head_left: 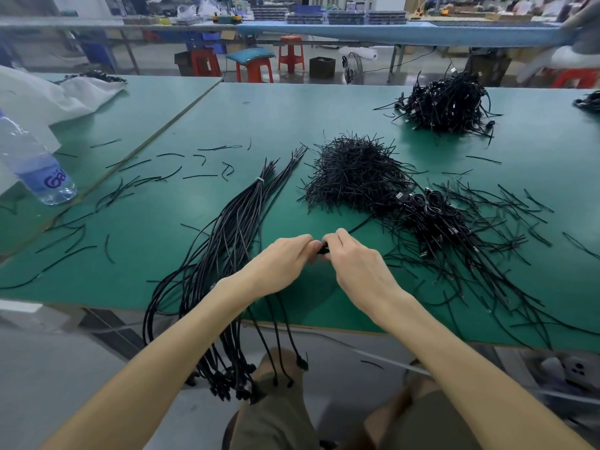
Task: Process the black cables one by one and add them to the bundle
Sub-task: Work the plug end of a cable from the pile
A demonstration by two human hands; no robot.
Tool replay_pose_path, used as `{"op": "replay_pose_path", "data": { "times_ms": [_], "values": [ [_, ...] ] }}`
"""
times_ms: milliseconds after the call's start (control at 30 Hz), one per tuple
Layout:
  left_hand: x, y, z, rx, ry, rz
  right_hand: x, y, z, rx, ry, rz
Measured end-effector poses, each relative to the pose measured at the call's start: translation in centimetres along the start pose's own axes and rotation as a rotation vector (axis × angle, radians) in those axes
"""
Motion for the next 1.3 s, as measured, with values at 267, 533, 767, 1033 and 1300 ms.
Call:
{"op": "replay_pose_path", "data": {
  "times_ms": [267,533,767,1033,1300],
  "values": [
    [-1.9,-0.7,-2.4,0.282,-0.198,0.225,-3.5,-0.8,0.1,0.080,-0.049,0.184],
    [-2.5,0.3,-4.3,0.590,-0.434,0.443,-6.4,-1.5,6.3,-0.320,0.455,0.356],
    [-2.5,0.4,-4.6,0.666,-0.434,0.479,-8.0,1.7,7.2,-0.269,0.562,0.136],
    [-2.4,0.5,-4.4,0.637,-0.419,0.449,-8.1,1.7,7.3,-0.319,0.626,0.092],
    [-2.3,0.7,-4.6,0.600,-0.407,0.450,-3.1,-0.8,5.1,-0.602,0.494,0.254]
  ]
}}
Point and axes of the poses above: each hand's wrist, its own x-axis away from the middle knuckle, its own y-axis out of the palm, z = x × y, the point moved 6 cm from there along -x, towards the middle knuckle, and after that the axes turned 11 degrees about -x, right-handed, at the moved point
